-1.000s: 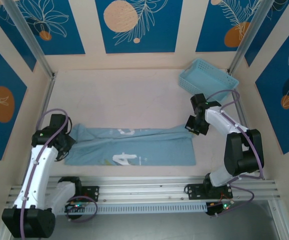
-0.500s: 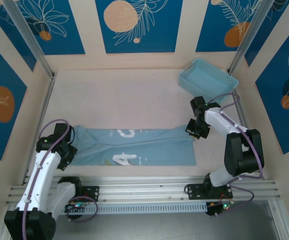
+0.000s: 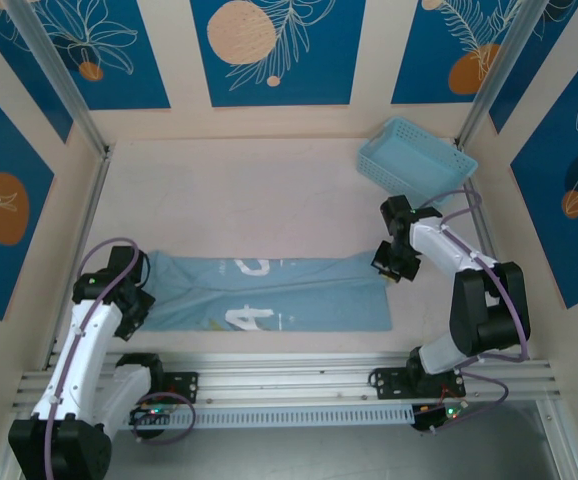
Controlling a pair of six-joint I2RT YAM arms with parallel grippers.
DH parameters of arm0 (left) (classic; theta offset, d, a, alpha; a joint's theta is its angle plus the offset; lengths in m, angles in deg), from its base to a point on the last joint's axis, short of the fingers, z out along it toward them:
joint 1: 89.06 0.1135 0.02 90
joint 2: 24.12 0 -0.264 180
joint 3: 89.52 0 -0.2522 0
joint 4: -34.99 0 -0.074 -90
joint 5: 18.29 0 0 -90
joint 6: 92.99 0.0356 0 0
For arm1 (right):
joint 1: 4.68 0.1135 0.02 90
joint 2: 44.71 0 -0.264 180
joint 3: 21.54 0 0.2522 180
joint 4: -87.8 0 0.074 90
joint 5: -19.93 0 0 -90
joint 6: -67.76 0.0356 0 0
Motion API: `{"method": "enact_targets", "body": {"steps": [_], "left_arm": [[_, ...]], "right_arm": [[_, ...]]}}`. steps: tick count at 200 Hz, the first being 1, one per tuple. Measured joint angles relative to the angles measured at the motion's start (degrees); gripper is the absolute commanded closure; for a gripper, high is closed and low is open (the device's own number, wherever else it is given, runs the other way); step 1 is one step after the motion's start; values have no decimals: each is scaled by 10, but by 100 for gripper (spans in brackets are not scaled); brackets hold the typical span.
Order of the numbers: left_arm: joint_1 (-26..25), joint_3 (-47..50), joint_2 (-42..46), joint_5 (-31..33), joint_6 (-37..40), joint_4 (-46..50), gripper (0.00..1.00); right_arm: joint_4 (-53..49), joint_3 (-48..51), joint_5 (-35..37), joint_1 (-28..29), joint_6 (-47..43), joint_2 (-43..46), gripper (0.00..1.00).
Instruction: Fold and stack the t-shirts
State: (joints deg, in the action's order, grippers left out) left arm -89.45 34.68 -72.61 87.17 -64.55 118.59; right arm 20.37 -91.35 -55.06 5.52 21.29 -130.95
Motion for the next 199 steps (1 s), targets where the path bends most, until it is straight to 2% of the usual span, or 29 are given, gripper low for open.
{"method": "enact_targets", "body": {"steps": [11, 25, 42, 52, 82, 93, 114, 147, 199], "left_arm": [[0, 0, 0, -1, 3, -1, 86], [0, -1, 0, -5, 8, -2, 68], [0, -20, -2, -4, 16, 0, 55], [0, -41, -6, -4, 24, 0, 51], [1, -102, -52, -7, 57, -48, 44], [2, -115, -86, -18, 77, -81, 43], [16, -146, -187, -56, 124, -149, 43], [59, -190, -350, -117, 203, -233, 44], [73, -197, -430, -160, 289, -284, 51]], "right_arm": [[-4, 5, 2, 0, 3, 1, 62], [-14, 7, 9, 0, 11, 10, 55], [-18, 7, 19, -1, 16, 35, 52], [-19, 7, 21, -3, 17, 50, 56], [-9, -8, 12, -12, 23, 49, 67], [2, -15, 3, -13, 23, 33, 66], [32, -31, -11, -12, 18, -7, 58], [84, -43, -50, -33, -18, -64, 57], [122, -50, -88, -70, -58, -89, 61]]}}
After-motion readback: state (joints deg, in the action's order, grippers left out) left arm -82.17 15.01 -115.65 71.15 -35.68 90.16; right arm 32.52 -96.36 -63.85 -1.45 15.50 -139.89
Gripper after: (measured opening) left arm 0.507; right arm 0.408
